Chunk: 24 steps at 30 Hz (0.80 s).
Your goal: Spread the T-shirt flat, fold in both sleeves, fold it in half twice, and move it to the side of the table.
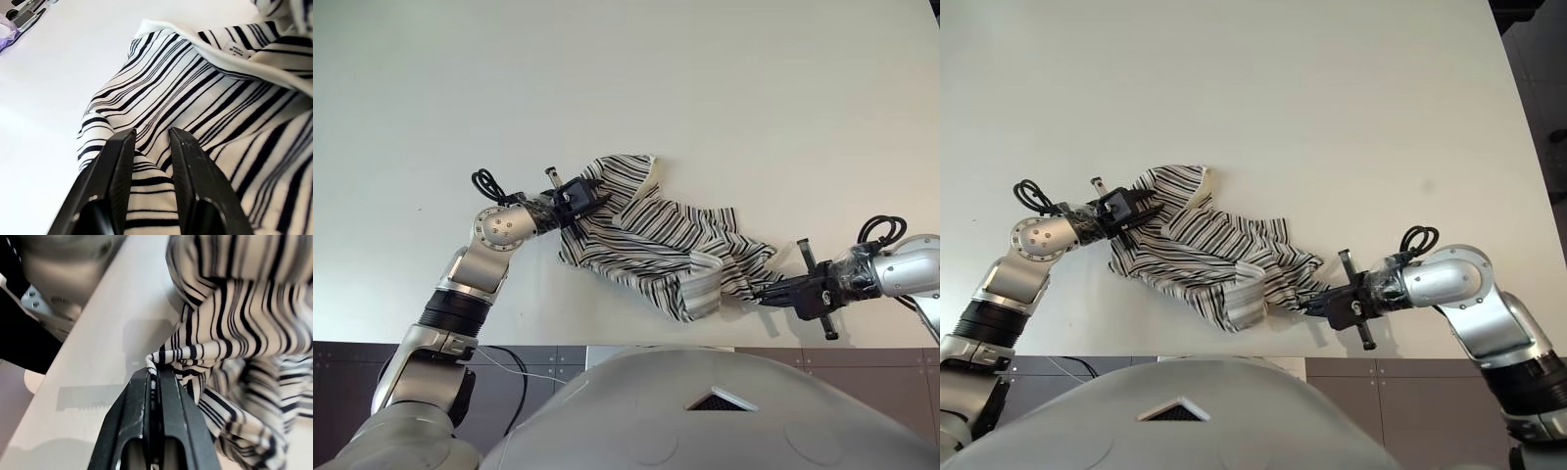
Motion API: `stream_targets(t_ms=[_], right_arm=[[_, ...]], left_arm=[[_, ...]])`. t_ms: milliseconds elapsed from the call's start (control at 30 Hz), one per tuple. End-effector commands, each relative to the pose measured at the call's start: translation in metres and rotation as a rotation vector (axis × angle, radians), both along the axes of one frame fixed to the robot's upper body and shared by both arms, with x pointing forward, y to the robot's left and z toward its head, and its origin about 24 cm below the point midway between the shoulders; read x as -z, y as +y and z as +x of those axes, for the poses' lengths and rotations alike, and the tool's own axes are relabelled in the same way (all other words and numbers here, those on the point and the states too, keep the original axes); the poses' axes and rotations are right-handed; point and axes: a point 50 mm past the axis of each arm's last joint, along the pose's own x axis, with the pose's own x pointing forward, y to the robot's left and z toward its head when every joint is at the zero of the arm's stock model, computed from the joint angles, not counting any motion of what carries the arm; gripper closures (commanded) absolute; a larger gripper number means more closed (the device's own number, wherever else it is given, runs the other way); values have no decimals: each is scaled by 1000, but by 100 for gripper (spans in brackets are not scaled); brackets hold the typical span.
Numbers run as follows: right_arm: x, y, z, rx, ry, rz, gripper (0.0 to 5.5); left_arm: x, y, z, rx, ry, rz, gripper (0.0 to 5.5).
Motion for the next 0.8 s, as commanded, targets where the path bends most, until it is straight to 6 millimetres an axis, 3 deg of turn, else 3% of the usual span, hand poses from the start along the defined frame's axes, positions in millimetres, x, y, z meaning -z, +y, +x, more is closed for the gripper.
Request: stream_targets(t_ms=[33, 133, 267, 400, 467, 567, 800], right_arm=[[-1, -11, 7, 89, -49, 1, 538], [-24, 0, 15, 274, 65, 227, 538], [-63, -1, 25, 359, 278, 389, 460], [-87, 7, 61, 414, 342, 544, 460], [-80, 16, 86, 460, 324, 552, 460], [-49, 38, 117, 474, 339, 485, 460], [-6, 69, 155, 471, 433, 355, 460]], left_arm=[[35, 20, -25, -100, 195, 141, 421], [32, 14, -24, -108, 182, 106, 421], [21, 4, -18, -101, 127, 43, 421], [5, -6, -3, -106, 51, -22, 421], [3, -7, -1, -121, 40, -33, 421], [5, -12, -1, -106, 42, -33, 421], [5, -20, -3, -47, 43, -18, 421]])
